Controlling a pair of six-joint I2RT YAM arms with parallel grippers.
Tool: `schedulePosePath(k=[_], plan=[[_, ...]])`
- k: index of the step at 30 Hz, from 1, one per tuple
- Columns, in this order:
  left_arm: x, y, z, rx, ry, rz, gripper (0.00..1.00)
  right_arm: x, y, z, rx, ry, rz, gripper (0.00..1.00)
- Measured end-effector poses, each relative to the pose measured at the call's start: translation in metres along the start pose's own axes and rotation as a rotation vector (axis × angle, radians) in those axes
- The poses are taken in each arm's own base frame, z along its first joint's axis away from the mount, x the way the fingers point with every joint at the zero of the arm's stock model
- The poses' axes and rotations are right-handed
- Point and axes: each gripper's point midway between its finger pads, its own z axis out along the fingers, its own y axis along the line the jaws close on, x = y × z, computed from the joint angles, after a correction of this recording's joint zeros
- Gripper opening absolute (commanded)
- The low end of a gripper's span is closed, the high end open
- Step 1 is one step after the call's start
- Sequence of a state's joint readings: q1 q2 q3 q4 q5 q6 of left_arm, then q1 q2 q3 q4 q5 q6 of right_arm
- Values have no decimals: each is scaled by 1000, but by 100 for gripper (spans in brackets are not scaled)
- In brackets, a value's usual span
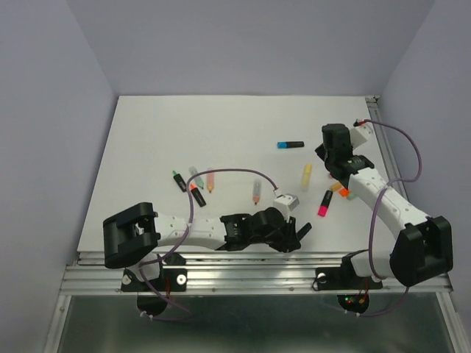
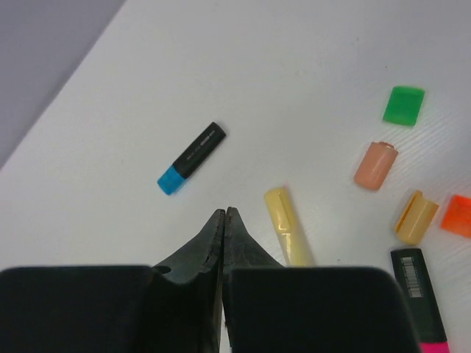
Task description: Open the pen caps
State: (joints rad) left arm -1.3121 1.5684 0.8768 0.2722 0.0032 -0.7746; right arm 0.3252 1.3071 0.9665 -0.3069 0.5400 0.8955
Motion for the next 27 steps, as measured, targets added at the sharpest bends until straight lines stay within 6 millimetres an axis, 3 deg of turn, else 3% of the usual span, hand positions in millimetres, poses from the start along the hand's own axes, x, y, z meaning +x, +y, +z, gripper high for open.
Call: schedulePosePath(k=[3,5,9,11,13,15,16,20,25,27], plan=[[14,-10,-3,30,42,-7,0,-21,6,2,-8,-63,12,1],[12,-9,-2,25,36,-24,0,-22,10,1,-28,-60,-6,1],[4,3,-1,-33,1,-38,0,-17,20,-9,-110,-11,-56,13],[-1,10,0,-70,-23,-39,0,-15,22,-22,-174,4,-69,32],[-9,20,-1,-109,-54,-44,0,-11,19,-44,-260,24,-75,63],[-18,24,-3,-125,-81,-47,0,-7,19,-63,-345,38,-72,81],[-25,26,-5,-130,-101,-50,0,-5,21,-72,-393,46,-71,97],[-58,28,-16,-123,-184,-64,0,19,34,-105,-598,156,-84,100],[-111,14,-42,-44,-340,-94,0,64,43,-128,-782,358,-81,100],[-122,7,-49,-16,-378,-98,0,78,42,-134,-830,423,-65,100]])
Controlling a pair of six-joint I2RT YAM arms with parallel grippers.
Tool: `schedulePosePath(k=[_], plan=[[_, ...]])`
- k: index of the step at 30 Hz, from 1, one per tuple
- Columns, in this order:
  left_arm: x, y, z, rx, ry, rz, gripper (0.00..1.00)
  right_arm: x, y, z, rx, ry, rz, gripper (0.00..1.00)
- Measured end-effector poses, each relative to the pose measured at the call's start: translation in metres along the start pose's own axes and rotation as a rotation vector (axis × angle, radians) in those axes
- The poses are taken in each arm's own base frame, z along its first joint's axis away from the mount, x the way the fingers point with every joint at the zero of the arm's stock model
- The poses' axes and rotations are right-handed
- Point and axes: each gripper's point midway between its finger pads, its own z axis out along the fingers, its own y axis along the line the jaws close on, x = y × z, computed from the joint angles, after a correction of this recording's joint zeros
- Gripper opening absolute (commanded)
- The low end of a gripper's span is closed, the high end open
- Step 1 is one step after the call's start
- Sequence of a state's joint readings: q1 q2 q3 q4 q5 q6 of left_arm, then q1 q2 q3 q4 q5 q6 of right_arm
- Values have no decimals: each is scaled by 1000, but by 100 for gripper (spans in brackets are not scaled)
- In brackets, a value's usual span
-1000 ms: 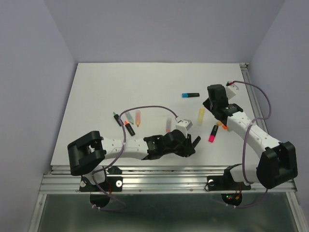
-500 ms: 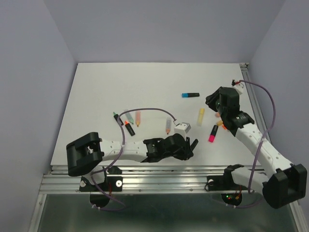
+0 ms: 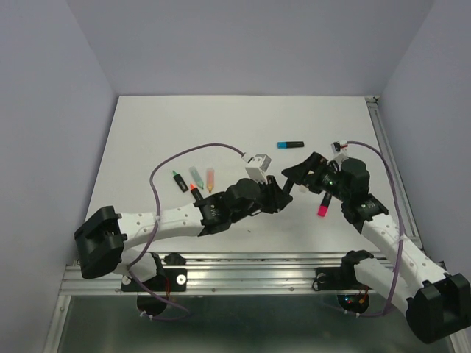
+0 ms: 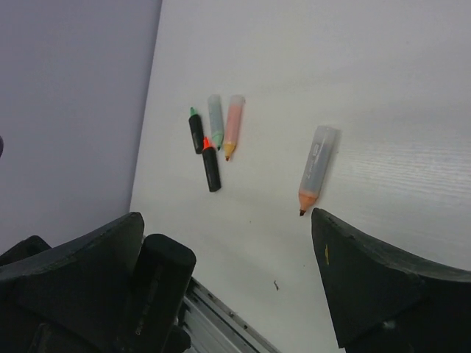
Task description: Open the pen caps
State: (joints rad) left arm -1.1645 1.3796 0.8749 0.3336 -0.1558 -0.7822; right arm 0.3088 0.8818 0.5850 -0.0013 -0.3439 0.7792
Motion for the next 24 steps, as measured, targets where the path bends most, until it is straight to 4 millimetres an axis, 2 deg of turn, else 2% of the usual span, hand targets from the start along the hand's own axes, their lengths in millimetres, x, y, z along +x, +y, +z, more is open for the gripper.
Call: schedulePosePath(k=[6,7,10,13,14,16,17,18,19,24], plan=[[-6,-5,-1,17,-22,4,0,21,15,3,-142,84,60,98],[-7,-5,-1,18,-25,5,0,22,21,2,-175,91,66,87],[-9,-4,0,15,-34,4,0,23,30,-1,-229,96,78,64],[-8,-3,2,12,-35,4,0,23,36,-4,-262,92,99,54],[-6,-2,4,9,-33,4,0,23,38,-5,-267,91,109,45],[-4,0,6,2,-28,5,0,23,39,-7,-274,90,120,34],[-2,1,7,1,-25,6,0,23,38,-7,-271,89,136,24],[-1,2,8,-1,-22,7,0,23,39,-7,-271,92,147,18],[0,2,9,-1,-17,6,0,23,40,-7,-272,93,156,1],[0,-2,9,25,-18,-12,0,16,39,-6,-259,54,185,1]])
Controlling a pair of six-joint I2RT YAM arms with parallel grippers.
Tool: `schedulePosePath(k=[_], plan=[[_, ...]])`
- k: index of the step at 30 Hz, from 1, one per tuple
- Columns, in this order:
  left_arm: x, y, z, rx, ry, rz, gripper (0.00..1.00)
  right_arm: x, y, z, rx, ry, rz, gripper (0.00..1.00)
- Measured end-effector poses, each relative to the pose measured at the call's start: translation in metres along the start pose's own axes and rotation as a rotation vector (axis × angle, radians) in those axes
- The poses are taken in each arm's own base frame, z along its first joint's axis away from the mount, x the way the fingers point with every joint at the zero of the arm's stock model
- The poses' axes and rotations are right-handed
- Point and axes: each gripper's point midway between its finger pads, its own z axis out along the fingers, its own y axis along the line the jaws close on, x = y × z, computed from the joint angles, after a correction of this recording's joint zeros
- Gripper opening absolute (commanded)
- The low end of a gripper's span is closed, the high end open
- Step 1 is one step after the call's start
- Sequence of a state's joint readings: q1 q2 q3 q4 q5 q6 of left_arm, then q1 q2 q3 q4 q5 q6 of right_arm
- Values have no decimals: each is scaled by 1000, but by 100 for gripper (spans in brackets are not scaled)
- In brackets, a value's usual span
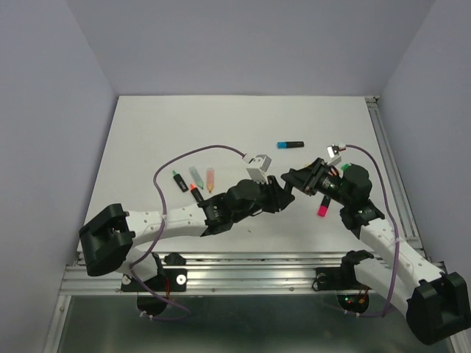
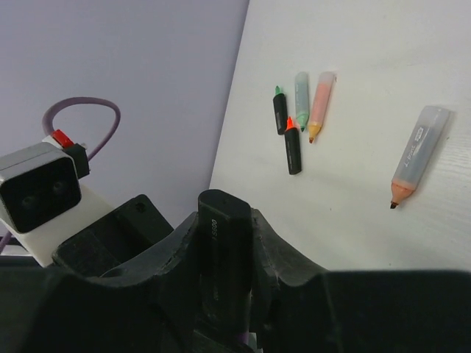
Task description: Open the pen caps
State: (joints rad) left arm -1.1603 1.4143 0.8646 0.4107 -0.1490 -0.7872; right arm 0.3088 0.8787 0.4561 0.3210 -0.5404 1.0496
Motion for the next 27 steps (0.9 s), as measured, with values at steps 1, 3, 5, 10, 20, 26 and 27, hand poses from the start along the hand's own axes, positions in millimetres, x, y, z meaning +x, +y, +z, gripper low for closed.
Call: schedulePosePath(k=[1,3,5,10,20,26,27], plan=[[0,-1,0,19,-7,-14,0,-3,0,0,5,-17,2,1],[0,0,-2,52,-25,-42,0,-5,-1,2,13,-32,14,1],[1,2,-7,85,-44,-74,0,-2,-2,4,19,-27,22,1],[2,14,-12,82,-84,-117,0,5,-10,18,68,24,57,1],[67,8,-53,142,61,-173,0,-121,-11,45,189,-281,7,1],[111,21,-67,100,192,-169,0,-169,5,40,164,-402,-84,1],[109,22,-67,97,186,-170,0,-165,6,40,160,-377,-106,2]])
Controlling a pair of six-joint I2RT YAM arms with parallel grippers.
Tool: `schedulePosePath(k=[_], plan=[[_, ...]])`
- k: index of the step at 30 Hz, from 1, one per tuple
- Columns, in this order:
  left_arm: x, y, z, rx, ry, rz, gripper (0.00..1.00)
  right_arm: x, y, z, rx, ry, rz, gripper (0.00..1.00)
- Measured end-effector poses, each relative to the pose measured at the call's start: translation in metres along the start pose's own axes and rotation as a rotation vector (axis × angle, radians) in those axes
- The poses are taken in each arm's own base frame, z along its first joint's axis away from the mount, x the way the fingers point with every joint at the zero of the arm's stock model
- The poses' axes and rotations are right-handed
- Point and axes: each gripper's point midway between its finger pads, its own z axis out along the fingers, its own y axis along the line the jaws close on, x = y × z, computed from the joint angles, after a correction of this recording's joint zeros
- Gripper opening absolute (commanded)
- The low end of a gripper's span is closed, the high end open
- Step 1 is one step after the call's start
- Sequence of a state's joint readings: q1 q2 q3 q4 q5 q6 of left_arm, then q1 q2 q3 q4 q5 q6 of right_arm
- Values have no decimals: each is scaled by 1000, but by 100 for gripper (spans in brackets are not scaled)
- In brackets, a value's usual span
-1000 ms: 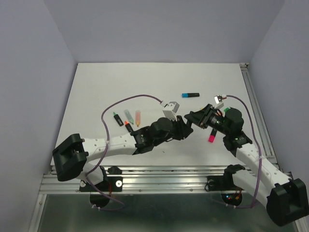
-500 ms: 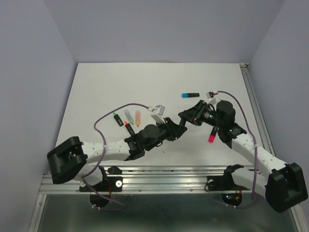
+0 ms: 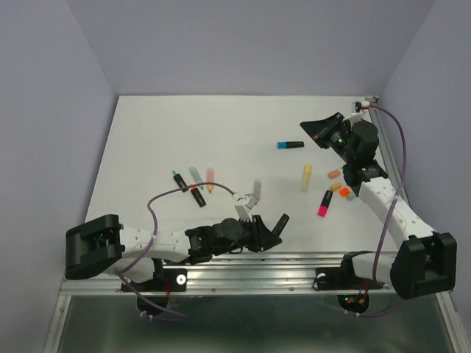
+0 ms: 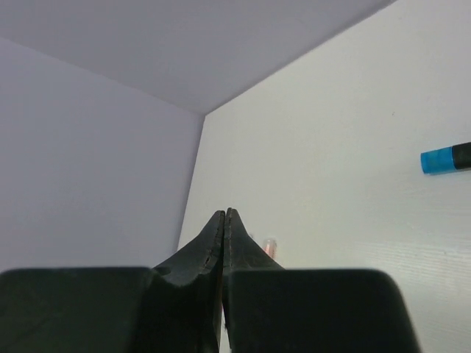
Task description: Open the pen caps
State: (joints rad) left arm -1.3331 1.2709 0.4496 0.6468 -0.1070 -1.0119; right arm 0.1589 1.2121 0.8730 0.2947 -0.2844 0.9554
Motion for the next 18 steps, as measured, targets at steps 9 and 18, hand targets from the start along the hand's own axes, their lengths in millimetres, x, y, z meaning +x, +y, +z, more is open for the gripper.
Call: schedulePosePath(k=[9,18], plan=[[-37,4,8,-151,-121,129,0,37,3,-53,-5,180,-187,84],[-96,-22,28,-293,-258,401,0,107,-9,-99,-4,404,-176,100]])
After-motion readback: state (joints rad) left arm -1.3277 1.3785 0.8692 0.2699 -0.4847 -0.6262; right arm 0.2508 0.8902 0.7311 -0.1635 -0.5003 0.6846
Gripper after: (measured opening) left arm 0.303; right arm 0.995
